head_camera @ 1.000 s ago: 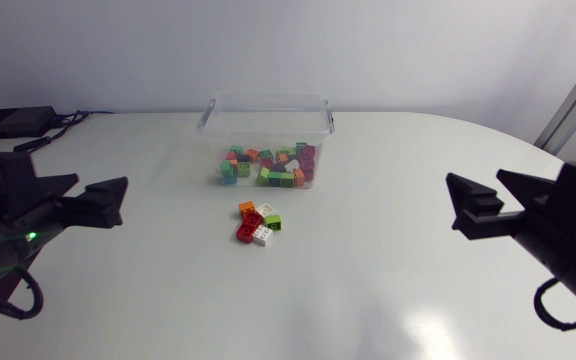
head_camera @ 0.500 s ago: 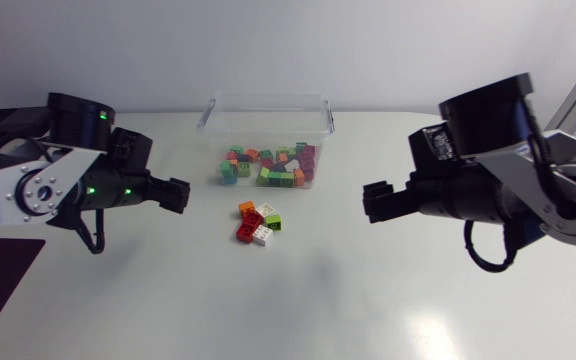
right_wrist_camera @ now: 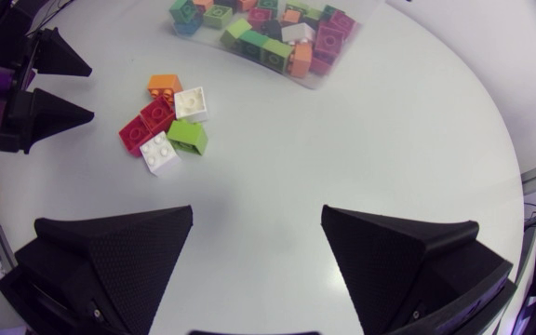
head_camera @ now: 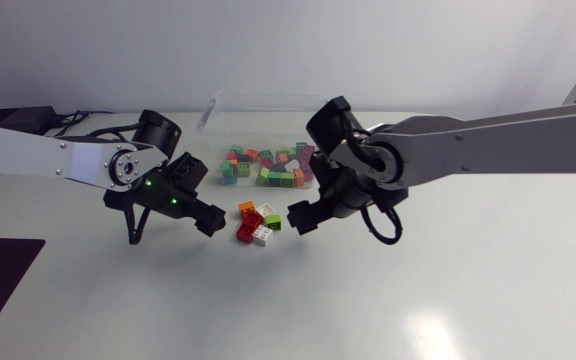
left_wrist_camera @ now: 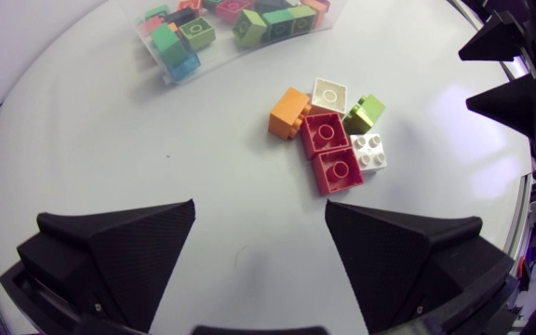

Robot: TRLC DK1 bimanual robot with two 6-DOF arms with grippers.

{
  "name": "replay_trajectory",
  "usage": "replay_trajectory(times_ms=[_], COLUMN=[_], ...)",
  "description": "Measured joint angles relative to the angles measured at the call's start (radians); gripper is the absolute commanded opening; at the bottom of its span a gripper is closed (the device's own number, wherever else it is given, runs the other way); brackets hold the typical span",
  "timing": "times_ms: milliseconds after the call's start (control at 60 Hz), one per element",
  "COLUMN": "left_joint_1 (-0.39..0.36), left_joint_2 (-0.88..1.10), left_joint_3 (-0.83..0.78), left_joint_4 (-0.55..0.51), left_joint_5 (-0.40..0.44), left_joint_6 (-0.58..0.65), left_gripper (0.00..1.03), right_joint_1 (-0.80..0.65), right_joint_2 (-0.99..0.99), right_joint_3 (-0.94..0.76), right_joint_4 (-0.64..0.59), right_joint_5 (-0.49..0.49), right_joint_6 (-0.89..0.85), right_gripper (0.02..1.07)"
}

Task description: Place the duplo bricks in the container

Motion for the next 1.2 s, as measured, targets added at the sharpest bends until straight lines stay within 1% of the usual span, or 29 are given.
replay_trajectory(times_ms=[117, 200, 300, 350, 433, 467, 583, 683, 767, 900, 983, 1050, 1083, 1117, 1200], left_joint_1=[0.019, 0.039, 0.063, 0.065, 0.065, 0.065, 0.065, 0.062, 0.060, 0.047, 0.031, 0.011, 0.000, -0.013, -0.042], left_joint_2=[0.006, 0.006, 0.006, 0.006, 0.005, 0.005, -0.002, -0.016, -0.030, -0.048, -0.049, -0.049, -0.049, -0.049, -0.049], left_joint_3=[0.000, 0.000, -0.002, -0.005, -0.021, -0.029, -0.044, -0.045, -0.046, -0.047, -0.048, -0.048, -0.048, -0.048, -0.048], left_joint_4=[-0.002, 0.002, 0.046, 0.064, 0.080, 0.082, 0.085, 0.087, 0.087, 0.084, 0.083, 0.080, 0.080, 0.080, 0.080], left_joint_5=[0.003, 0.034, 0.044, 0.044, 0.044, 0.043, 0.039, 0.016, 0.006, -0.007, -0.015, -0.032, -0.037, -0.041, -0.057], left_joint_6=[0.000, 0.000, 0.000, 0.000, -0.001, -0.001, -0.001, -0.002, -0.001, -0.001, -0.002, -0.005, -0.005, -0.008, -0.008], left_gripper=[0.96, 0.94, 0.93, 0.93, 0.93, 0.93, 0.93, 0.93, 0.93, 0.93, 0.93, 0.93, 0.93, 0.93, 0.93], right_joint_1=[0.018, 0.026, 0.028, 0.031, 0.033, 0.033, 0.035, 0.048, 0.061, 0.072, 0.071, 0.065, 0.063, 0.057, 0.036], right_joint_2=[0.096, 0.169, 0.245, 0.277, 0.317, 0.333, 0.381, 0.417, 0.445, 0.497, 0.512, 0.519, 0.520, 0.520, 0.520], right_joint_3=[0.107, 0.180, 0.253, 0.286, 0.333, 0.357, 0.433, 0.495, 0.533, 0.590, 0.598, 0.598, 0.598, 0.598, 0.594], right_joint_4=[-0.040, -0.070, -0.101, -0.118, -0.145, -0.160, -0.203, -0.244, -0.273, -0.298, -0.299, -0.299, -0.297, -0.298, -0.292], right_joint_5=[-0.015, -0.049, -0.079, -0.082, -0.094, -0.100, -0.106, -0.108, -0.109, -0.111, -0.106, -0.105, -0.105, -0.105, -0.104], right_joint_6=[0.011, 0.025, 0.032, 0.033, 0.036, 0.040, 0.047, 0.051, 0.055, 0.060, 0.067, 0.077, 0.082, 0.085, 0.088], right_gripper=[1.00, 0.99, 0.99, 0.96, 0.95, 0.93, 0.92, 0.92, 0.86, 0.73, 0.62, 0.51, 0.48, 0.46, 0.46])
